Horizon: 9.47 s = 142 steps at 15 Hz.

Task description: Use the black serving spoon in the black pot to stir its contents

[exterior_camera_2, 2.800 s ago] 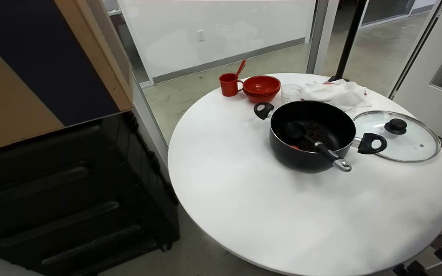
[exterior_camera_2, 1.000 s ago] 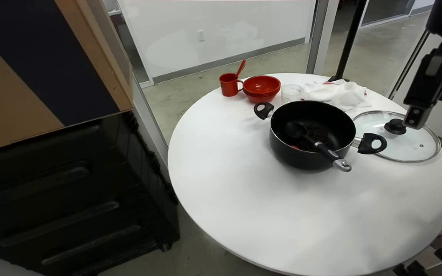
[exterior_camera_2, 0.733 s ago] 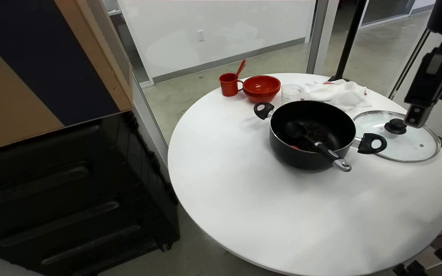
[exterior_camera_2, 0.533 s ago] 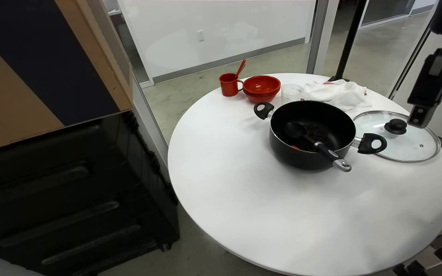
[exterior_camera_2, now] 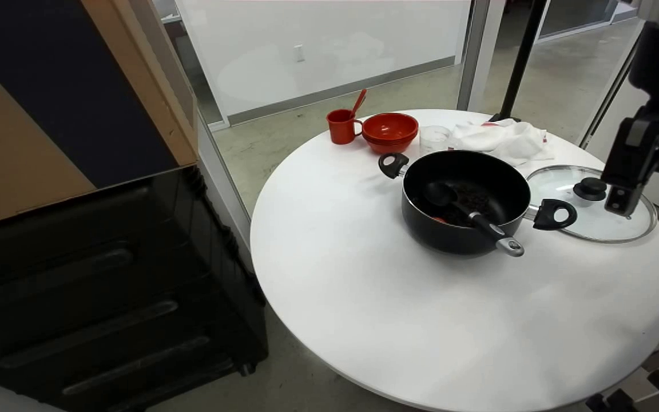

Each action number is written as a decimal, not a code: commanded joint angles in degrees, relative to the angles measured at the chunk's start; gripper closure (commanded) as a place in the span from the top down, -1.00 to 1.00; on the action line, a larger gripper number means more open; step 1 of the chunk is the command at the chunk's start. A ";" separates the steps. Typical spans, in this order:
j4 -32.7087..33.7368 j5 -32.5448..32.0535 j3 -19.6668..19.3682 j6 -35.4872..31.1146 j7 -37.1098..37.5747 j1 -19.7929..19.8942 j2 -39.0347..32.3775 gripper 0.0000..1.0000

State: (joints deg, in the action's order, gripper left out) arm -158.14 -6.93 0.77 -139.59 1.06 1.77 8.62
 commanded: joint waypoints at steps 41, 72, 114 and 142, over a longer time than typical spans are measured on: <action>15.15 -5.84 -18.21 -31.68 21.27 -24.53 -39.55 -0.91; 16.90 -3.84 -11.56 -17.16 20.39 -18.29 -32.03 -0.84; 79.96 14.82 -3.49 69.32 11.06 1.73 -61.65 -0.84; 80.70 8.23 0.54 84.43 -2.52 -3.01 -64.85 -0.84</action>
State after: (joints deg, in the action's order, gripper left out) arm -72.54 2.24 0.87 -57.32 1.77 -2.23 -60.43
